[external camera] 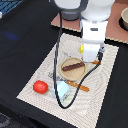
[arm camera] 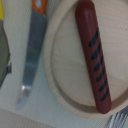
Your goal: Interact with the objects in diverse but meaningful ways.
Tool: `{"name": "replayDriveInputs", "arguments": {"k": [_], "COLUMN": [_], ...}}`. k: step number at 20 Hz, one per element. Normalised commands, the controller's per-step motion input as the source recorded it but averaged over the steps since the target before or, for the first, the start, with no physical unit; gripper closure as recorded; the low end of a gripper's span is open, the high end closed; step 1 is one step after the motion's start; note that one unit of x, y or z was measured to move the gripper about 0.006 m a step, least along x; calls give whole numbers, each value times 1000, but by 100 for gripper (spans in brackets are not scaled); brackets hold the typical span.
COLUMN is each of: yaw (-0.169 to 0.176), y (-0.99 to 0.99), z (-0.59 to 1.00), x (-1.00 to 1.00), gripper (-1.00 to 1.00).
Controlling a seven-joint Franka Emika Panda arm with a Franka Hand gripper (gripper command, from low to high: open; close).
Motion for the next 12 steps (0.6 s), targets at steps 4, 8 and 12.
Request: {"name": "replayDriveInputs", "arguments": {"k": [4, 8, 12], "yaw": [35, 27, 24], "y": [-280, -241, -187], "z": [-164, -191, -184], "x": [-100, -65, -21], "gripper": [-100, -100, -100]}}
